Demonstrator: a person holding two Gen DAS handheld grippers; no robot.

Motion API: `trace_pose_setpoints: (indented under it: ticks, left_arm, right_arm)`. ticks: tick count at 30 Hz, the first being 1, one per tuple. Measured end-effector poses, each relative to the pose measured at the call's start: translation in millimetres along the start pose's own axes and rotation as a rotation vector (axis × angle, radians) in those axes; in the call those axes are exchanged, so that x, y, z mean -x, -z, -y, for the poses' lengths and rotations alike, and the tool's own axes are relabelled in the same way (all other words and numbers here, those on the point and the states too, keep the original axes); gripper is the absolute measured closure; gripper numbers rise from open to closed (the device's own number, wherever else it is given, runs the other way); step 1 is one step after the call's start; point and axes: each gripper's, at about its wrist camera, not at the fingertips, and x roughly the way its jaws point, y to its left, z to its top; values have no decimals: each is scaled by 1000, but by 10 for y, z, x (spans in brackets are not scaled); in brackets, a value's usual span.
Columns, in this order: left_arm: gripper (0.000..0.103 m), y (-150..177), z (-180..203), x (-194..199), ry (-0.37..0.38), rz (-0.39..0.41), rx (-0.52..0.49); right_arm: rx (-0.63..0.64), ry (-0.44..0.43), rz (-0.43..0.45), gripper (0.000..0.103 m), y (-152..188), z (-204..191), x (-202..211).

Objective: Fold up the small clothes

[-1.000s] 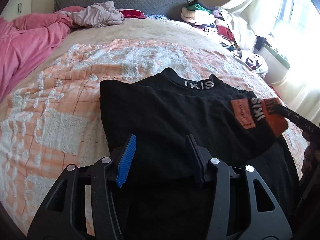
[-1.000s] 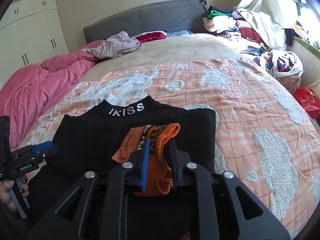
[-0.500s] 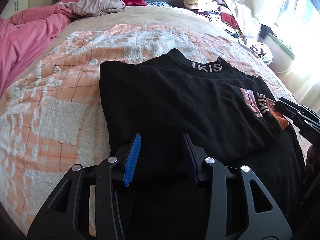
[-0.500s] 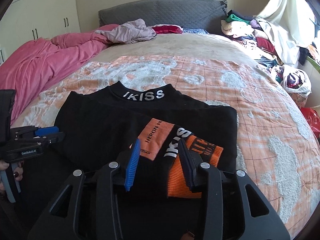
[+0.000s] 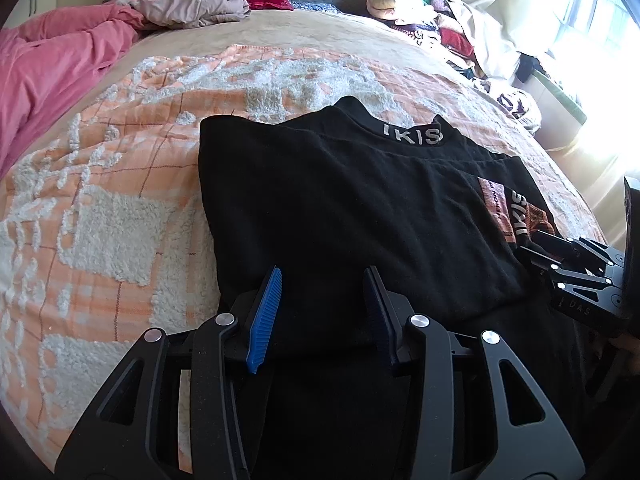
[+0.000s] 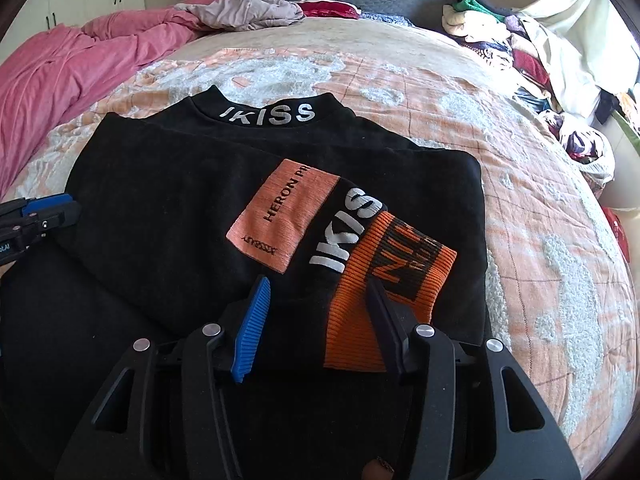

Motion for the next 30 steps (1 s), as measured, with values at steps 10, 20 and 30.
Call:
trace_pose_setpoints:
  ticks: [10,20,30]
  left_arm:
    - [68,-8,-1,28,4,3,1]
    - [65,-9,-14,70,11,5,3]
    - [53,-39,-19,186,14,19,12]
  right_arm:
    - [-9,-20,11,50,8,-10,84]
    - [-26,-57,25,41,-3,-6,166]
    - [-21,-76,90,30,-50,-66,344]
